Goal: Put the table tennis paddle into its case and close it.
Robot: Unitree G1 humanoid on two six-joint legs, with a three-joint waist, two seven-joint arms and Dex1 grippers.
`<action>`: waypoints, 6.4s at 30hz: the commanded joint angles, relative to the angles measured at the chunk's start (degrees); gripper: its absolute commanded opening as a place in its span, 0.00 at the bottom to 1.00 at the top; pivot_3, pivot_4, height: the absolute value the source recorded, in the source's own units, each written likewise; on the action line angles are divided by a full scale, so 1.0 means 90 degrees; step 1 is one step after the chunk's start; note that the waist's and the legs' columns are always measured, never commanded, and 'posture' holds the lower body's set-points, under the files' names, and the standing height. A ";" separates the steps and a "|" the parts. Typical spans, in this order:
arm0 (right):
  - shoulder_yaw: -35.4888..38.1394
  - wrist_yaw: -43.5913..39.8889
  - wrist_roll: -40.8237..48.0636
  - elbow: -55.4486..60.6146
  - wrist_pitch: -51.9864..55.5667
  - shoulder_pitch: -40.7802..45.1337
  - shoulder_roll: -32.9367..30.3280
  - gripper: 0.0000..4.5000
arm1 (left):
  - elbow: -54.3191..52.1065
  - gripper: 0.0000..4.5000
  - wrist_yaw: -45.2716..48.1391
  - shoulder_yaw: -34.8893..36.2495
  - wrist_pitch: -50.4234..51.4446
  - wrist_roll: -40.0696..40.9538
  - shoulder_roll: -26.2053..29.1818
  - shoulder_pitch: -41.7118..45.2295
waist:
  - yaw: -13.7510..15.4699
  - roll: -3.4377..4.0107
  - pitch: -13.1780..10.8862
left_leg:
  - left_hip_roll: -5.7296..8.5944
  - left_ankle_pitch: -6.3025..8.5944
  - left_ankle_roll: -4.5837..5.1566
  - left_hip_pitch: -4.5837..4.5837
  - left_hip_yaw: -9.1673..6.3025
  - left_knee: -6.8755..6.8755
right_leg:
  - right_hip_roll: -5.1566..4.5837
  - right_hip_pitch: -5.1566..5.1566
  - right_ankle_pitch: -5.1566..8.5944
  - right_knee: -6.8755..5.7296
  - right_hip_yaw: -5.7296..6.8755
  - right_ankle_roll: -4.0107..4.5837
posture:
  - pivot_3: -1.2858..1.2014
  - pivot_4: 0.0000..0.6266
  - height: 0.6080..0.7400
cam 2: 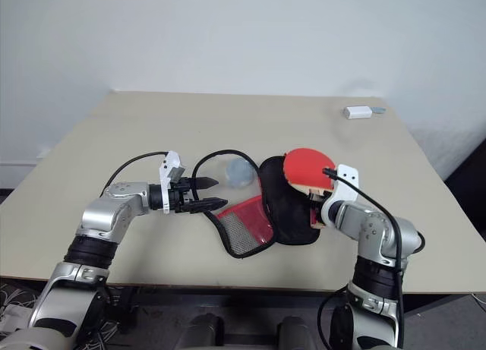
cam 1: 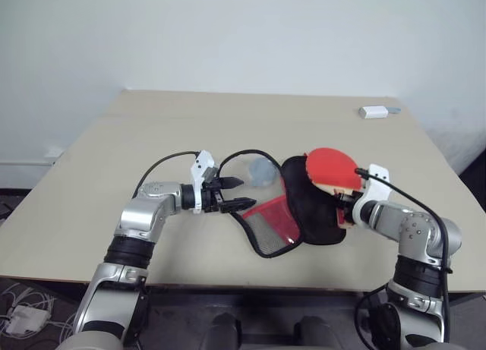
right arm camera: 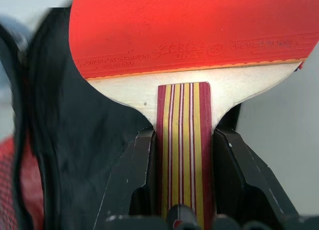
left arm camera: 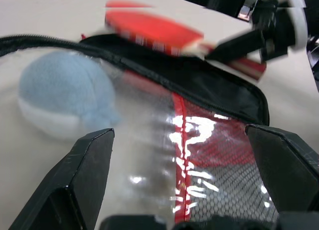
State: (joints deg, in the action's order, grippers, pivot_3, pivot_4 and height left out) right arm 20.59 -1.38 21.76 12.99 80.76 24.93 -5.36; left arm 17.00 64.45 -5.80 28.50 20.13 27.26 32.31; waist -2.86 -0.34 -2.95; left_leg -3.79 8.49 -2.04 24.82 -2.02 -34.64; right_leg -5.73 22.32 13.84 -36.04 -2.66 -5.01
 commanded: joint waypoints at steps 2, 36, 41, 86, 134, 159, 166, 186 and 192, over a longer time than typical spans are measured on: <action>-0.0297 0.0121 -0.0044 0.0556 -0.0064 0.0062 0.0183 0.27 | 0.0069 1.00 0.0093 -0.0027 -0.0104 -0.0029 -0.0045 0.0247 | -0.0003 0.0001 0.0000 | 0.0000 -0.0001 0.0001 0.0000 -0.0001 0.0002 | 0.0001 0.0001 0.0000 -0.0001 0.0000 0.0000 | 0.52 0.00 1.00; -0.0931 0.0141 -0.0462 -0.0179 -0.0829 -0.0625 0.0485 0.27 | 0.0318 1.00 0.0231 -0.0044 -0.0178 -0.0146 -0.0038 0.0448 | -0.0006 -0.0008 0.0006 | -0.0003 0.0015 -0.0023 -0.0012 -0.0001 0.0007 | 0.0000 0.0002 0.0001 0.0005 0.0003 0.0002 | 0.52 0.00 1.00; -0.0386 0.0243 -0.0278 -0.0259 -0.0572 -0.0454 0.0845 0.57 | 0.0325 1.00 0.0236 -0.0048 -0.0174 -0.0150 -0.0021 0.0461 | -0.0005 -0.0020 0.0013 | -0.0003 0.0015 -0.0024 -0.0017 -0.0002 0.0007 | 0.0000 -0.0001 0.0001 0.0006 0.0004 0.0002 | 0.52 0.00 1.00; 0.0156 -0.0865 0.0471 -0.0418 -0.2666 0.0779 -0.1078 1.00 | 0.4802 0.49 0.0166 0.0236 -0.2336 -0.1789 -0.0630 0.2328 | 0.0030 -0.0011 0.0001 | 0.0003 0.0010 -0.0018 0.0004 0.0001 0.0041 | -0.0007 0.0014 -0.0010 0.0026 0.0012 -0.0010 | 0.52 0.00 1.00; 0.0614 0.0128 0.0900 -0.0701 -0.3738 0.0382 -0.0897 1.00 | 0.2909 0.99 -0.3809 0.2224 0.5339 0.0904 -0.3309 0.2522 | 0.0003 0.0008 -0.0003 | 0.0009 -0.0008 0.0011 -0.0002 -0.0007 0.0040 | -0.0002 0.0007 -0.0009 0.0028 0.0003 -0.0014 | 0.52 0.00 1.00; 0.0514 0.0169 0.0830 -0.0906 -0.3995 0.0412 -0.0906 1.00 | 0.2755 0.10 -0.4298 0.2234 0.5679 0.1065 -0.3215 0.2204 | -0.0015 0.0009 -0.0003 | 0.0013 -0.0005 0.0005 -0.0002 -0.0008 0.0042 | -0.0003 0.0009 -0.0009 0.0028 0.0002 -0.0015 | 0.52 0.00 1.00; 0.0509 0.0152 0.0862 -0.0846 -0.4022 0.0372 -0.0907 1.00 | 0.1711 0.10 -0.4029 0.2067 0.6889 0.1488 -0.2784 0.1572 | -0.0012 0.0010 -0.0002 | 0.0013 -0.0007 0.0008 -0.0003 -0.0008 0.0046 | -0.0003 0.0012 -0.0010 0.0026 0.0002 -0.0015 | 0.52 0.00 1.00; 0.0082 0.0001 0.0757 -0.0970 -0.3941 0.0416 -0.1072 1.00 | 0.0444 0.01 -0.5914 -0.0073 0.7111 0.6186 -0.1422 0.0377 | 0.0000 0.0011 -0.0001 | 0.0013 -0.0008 0.0010 -0.0003 -0.0010 0.0039 | -0.0005 0.0007 -0.0006 0.0024 0.0001 -0.0006 | 0.52 0.00 1.00; -0.0020 -0.0068 0.0726 -0.0964 -0.3891 0.0332 -0.1143 1.00 | 0.0282 0.01 -0.6503 -0.0167 0.7111 0.6840 -0.1242 0.0266 | 0.0001 0.0011 -0.0001 | 0.0013 -0.0008 0.0010 -0.0003 -0.0009 0.0038 | -0.0006 0.0007 -0.0003 0.0025 0.0001 0.0000 | 0.52 0.00 1.00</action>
State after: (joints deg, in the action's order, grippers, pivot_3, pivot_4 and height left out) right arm 20.61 -1.40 28.46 2.93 46.20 27.22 -14.76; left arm 21.74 6.58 -7.10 91.99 78.23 15.99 34.37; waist -2.85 -0.23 -2.96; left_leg -3.67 8.41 -1.95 24.79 -2.11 -34.29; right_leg -5.78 22.38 13.82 -35.81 -2.65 -5.01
